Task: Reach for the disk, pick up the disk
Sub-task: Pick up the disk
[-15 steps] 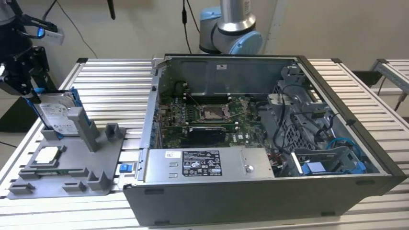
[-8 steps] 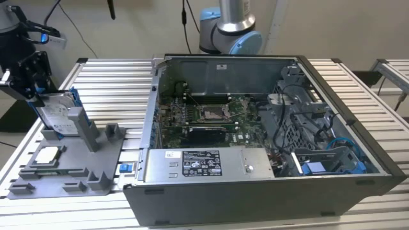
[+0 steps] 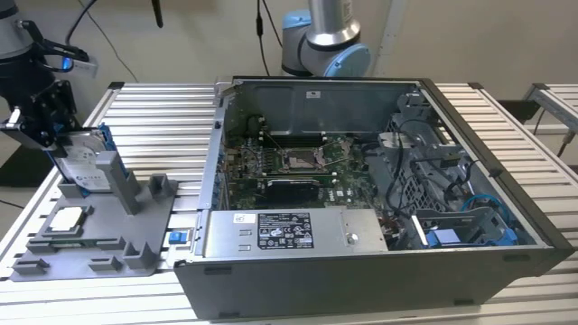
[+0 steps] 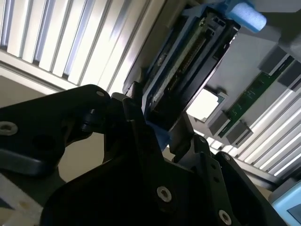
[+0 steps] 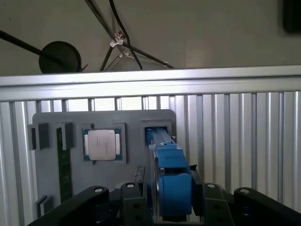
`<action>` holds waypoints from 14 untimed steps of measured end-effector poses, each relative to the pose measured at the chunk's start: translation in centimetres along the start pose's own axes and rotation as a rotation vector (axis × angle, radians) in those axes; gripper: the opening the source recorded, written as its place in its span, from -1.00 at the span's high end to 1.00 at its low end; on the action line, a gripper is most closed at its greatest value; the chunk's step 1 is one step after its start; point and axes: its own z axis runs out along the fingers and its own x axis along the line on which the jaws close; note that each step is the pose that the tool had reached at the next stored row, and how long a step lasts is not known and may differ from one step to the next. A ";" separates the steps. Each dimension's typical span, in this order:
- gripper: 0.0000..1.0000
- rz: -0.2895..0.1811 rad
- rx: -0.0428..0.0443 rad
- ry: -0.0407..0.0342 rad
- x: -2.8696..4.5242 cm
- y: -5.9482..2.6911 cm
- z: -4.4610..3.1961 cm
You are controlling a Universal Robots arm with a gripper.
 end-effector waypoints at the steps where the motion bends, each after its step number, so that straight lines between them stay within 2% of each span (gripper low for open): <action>1: -1.00 0.000 -0.0002 0.0001 -0.01 0.00 0.17; 4: -1.00 0.000 -0.0002 0.0001 -0.03 0.01 0.60; 14: -1.00 0.000 0.0001 -0.0001 -0.04 0.00 0.85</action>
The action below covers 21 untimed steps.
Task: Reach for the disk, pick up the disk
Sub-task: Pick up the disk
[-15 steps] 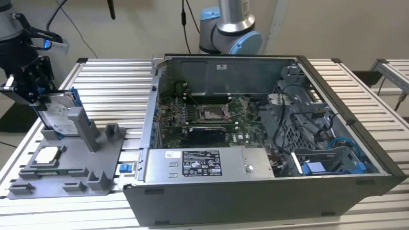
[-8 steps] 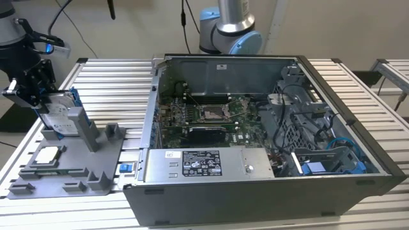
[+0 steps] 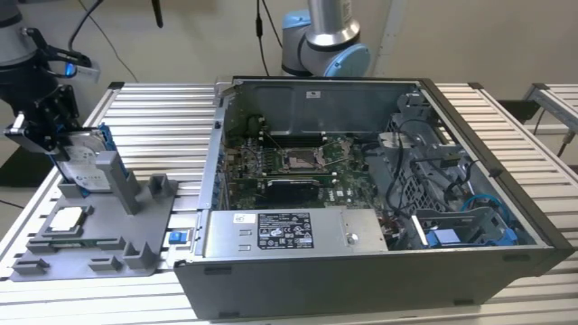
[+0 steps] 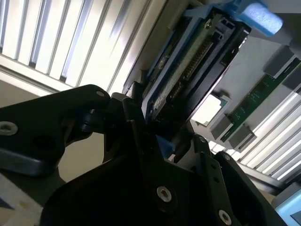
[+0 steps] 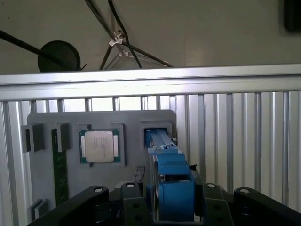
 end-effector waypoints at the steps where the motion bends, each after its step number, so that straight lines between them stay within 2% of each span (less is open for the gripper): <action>1: -1.00 0.000 -0.0003 0.0001 0.00 0.00 0.05; 6: -1.00 0.000 -0.0004 -0.0010 0.00 0.01 0.46; 8: -1.00 0.000 -0.0008 -0.0039 0.00 0.00 0.49; 13: -1.00 0.000 -0.0006 -0.0046 0.00 0.00 0.51; 14: 1.00 0.000 -0.0005 -0.0047 0.00 0.00 0.52; 21: 1.00 0.000 -0.0007 -0.0050 0.01 0.00 0.52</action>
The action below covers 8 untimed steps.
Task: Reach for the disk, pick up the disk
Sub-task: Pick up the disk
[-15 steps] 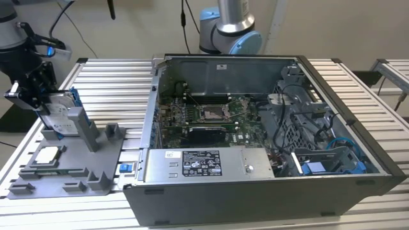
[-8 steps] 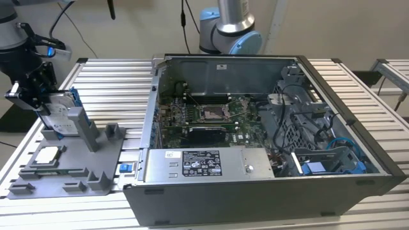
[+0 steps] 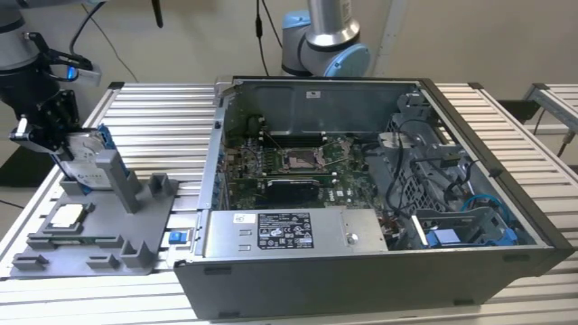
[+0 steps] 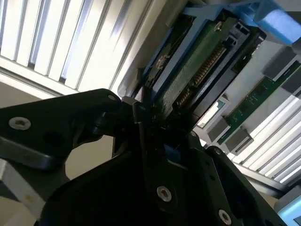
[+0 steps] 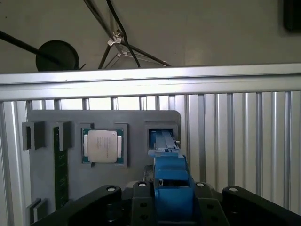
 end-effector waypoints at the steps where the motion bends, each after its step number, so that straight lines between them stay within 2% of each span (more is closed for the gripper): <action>1: 1.00 0.000 0.0000 -0.0001 0.00 0.00 0.00; 8: 1.00 0.000 0.0001 -0.0006 0.00 0.00 0.01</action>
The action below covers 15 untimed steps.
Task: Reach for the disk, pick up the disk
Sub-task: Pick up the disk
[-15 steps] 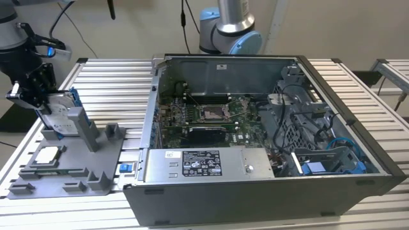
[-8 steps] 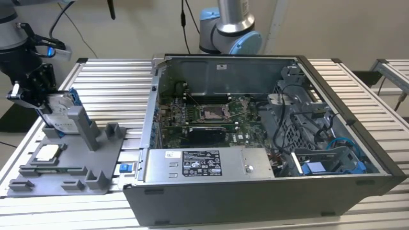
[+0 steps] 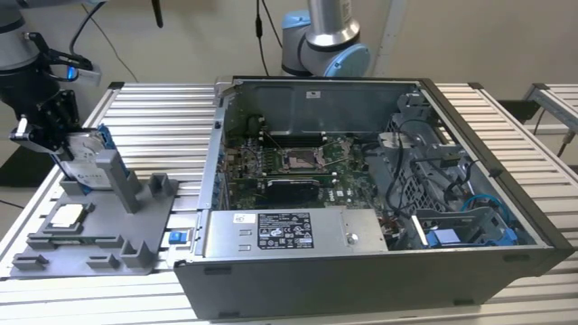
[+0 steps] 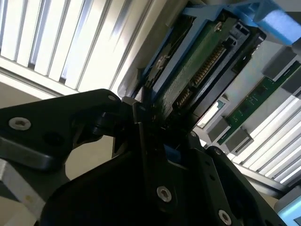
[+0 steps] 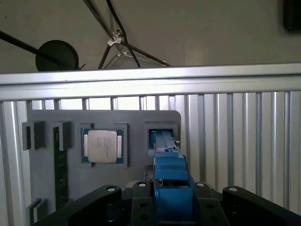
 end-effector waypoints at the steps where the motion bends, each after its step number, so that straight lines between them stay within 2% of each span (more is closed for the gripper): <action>1: 1.00 0.000 0.0000 -0.0001 0.00 0.00 0.00; 15: 1.00 0.000 0.0000 0.0002 0.00 0.00 0.02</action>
